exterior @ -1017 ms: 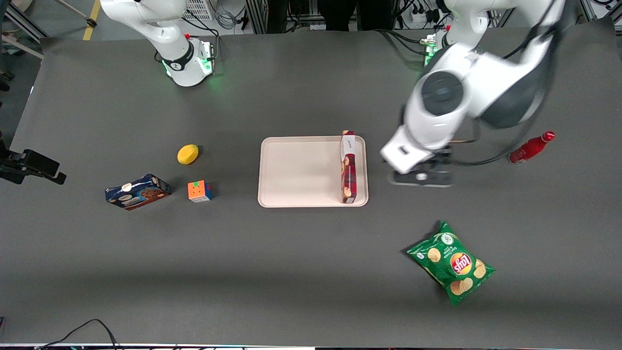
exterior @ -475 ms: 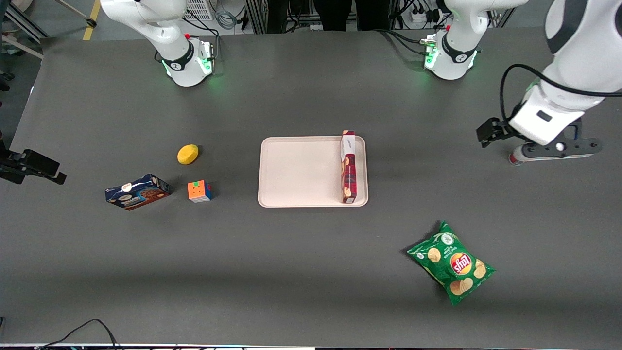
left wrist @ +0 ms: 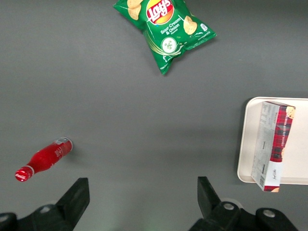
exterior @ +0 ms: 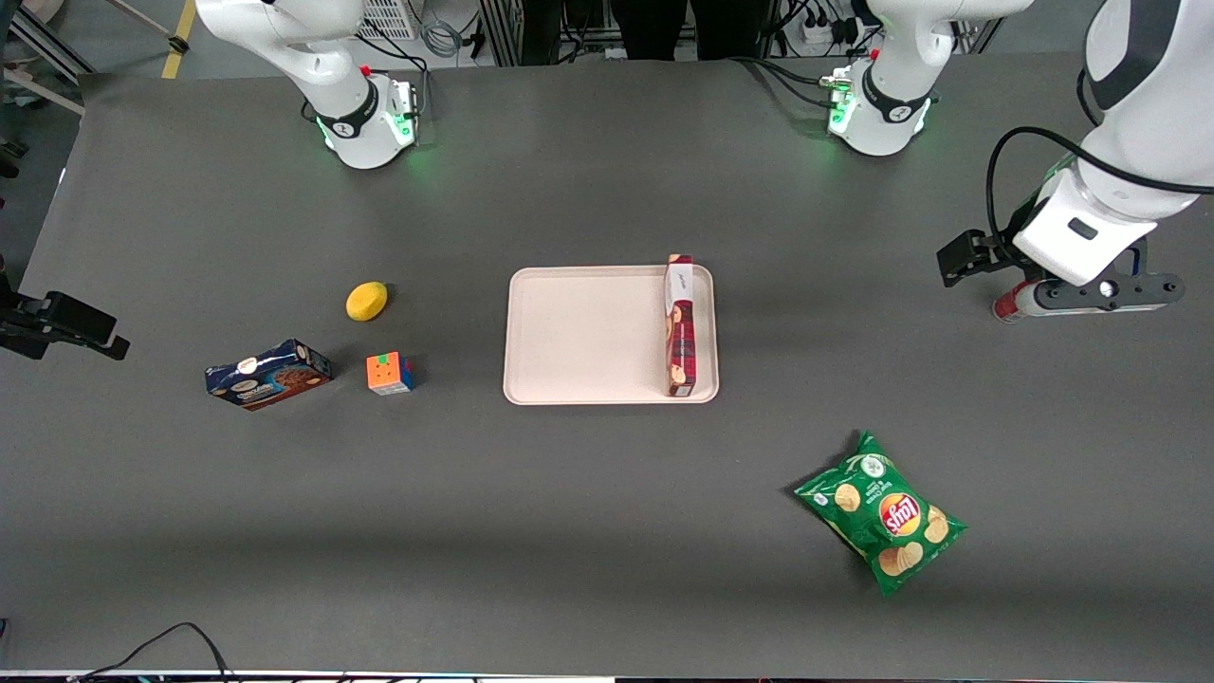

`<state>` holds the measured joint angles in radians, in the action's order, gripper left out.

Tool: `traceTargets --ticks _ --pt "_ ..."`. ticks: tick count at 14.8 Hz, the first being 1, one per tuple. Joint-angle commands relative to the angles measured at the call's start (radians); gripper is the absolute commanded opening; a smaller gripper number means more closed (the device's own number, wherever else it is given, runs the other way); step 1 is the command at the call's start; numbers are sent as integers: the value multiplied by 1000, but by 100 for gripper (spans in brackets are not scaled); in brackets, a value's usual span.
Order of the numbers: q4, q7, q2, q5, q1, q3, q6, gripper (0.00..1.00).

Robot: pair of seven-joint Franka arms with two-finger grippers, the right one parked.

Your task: Place red cookie box on tray

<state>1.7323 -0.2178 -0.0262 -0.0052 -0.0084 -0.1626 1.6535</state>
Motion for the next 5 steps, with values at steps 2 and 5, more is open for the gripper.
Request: traceTargets --ticks 2,5 --pt "13 20 -55 -28 -22 17 2 100" --pt "-20 20 -35 -32 -19 18 9 100"
